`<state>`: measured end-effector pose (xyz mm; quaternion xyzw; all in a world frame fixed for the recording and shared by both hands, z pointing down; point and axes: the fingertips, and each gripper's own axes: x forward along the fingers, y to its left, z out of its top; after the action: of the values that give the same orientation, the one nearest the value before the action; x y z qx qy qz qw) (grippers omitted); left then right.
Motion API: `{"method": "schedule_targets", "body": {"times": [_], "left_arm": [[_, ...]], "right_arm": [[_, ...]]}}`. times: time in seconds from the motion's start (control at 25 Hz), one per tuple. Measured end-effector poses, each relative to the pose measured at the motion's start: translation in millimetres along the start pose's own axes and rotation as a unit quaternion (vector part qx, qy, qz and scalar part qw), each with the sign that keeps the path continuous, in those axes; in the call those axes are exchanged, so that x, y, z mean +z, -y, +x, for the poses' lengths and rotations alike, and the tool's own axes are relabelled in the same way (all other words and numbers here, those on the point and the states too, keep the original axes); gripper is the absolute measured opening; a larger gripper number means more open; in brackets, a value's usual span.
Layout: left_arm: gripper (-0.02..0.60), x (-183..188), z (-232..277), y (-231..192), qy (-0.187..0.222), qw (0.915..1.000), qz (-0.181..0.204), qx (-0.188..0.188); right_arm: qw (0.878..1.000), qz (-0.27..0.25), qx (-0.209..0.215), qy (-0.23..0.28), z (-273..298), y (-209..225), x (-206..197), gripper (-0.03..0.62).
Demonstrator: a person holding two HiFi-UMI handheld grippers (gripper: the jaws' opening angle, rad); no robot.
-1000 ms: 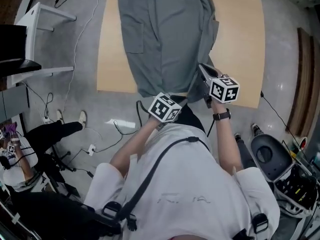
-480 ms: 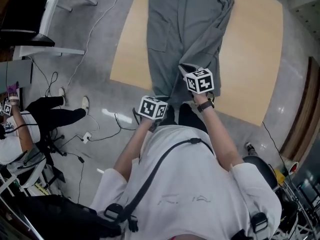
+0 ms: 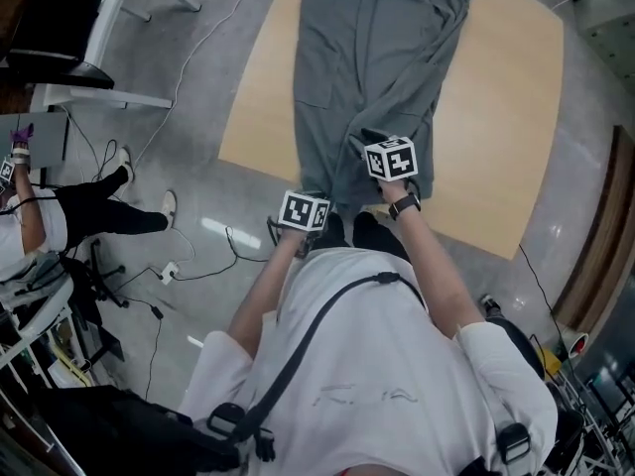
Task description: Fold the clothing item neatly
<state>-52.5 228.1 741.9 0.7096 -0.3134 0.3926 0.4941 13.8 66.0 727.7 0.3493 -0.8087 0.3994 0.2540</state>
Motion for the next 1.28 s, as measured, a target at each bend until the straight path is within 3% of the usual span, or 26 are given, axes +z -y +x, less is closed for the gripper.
{"method": "schedule_targets", "body": {"times": [0.2,0.48,0.72,0.88,1.08,1.28], "left_arm": [[0.097,45,-32,4,0.054,0.9983,0.020,0.015],[0.097,138,-53,48,0.113,0.9887,0.096,0.016],[0.097,203,-37,80,0.116,0.9813,0.152,-0.021],[0.097,248,-21,86,0.109,0.9770,0.177,-0.049],[0.097,287,-17,89,0.107,0.9690,0.207,-0.082],[0.095,338,-18,73,0.124,0.9649,0.209,-0.100]], "right_arm": [[0.998,-0.006,-0.002,0.066,-60,20,32,0.150],[0.989,-0.006,-0.047,0.138,-134,95,75,0.129],[0.984,-0.052,-0.097,0.138,-139,159,148,0.129],[0.980,-0.084,-0.129,0.122,-122,205,217,0.126],[0.974,-0.127,-0.165,0.093,-101,237,276,0.118],[0.969,-0.142,-0.193,0.056,-65,292,327,0.114]]}}
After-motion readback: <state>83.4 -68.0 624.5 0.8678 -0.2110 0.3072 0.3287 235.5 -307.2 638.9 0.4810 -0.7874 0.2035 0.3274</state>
